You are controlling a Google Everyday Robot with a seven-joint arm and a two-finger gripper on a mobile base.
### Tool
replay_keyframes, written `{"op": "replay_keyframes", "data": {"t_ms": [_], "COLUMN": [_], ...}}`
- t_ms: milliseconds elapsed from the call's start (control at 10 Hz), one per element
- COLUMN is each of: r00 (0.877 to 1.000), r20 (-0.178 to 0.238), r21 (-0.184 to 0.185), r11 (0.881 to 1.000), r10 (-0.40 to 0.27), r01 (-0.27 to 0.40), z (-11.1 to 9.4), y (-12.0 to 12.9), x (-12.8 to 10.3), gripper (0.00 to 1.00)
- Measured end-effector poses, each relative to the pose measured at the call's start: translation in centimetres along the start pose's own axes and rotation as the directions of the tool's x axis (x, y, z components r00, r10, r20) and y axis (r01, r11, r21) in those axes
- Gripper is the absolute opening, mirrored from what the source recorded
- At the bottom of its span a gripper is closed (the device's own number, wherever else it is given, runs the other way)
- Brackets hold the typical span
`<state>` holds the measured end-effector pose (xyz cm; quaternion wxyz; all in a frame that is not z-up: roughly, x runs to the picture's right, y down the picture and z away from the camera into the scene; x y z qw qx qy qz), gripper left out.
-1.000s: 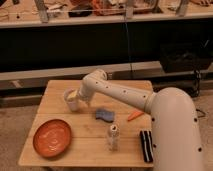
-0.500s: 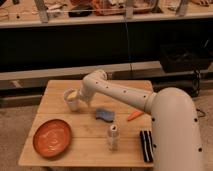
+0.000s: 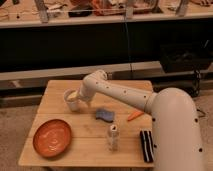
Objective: Pick up the ceramic cup
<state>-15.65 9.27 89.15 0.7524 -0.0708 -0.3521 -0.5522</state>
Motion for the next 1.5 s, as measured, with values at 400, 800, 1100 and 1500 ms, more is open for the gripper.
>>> {"op": "replay_keyframes", "data": {"t_ms": [400, 800, 1100, 1500], "r00": [1.0, 1.0, 1.0, 1.0], "r20": [0.002, 0.005, 0.008, 0.011], "r21": [-0.001, -0.002, -0.003, -0.003], "r11": [1.0, 1.0, 1.0, 1.0], "r10": [0.002, 0.003, 0.003, 0.001], "r01": [-0.002, -0.003, -0.003, -0.001], "z": [-0.05, -0.05, -0.05, -0.08], "y": [0.21, 0.29, 0.32, 0.23], "x": [-0.08, -0.24, -0.39, -0.55], "gripper": [0.8, 0.8, 0.8, 0.8]}}
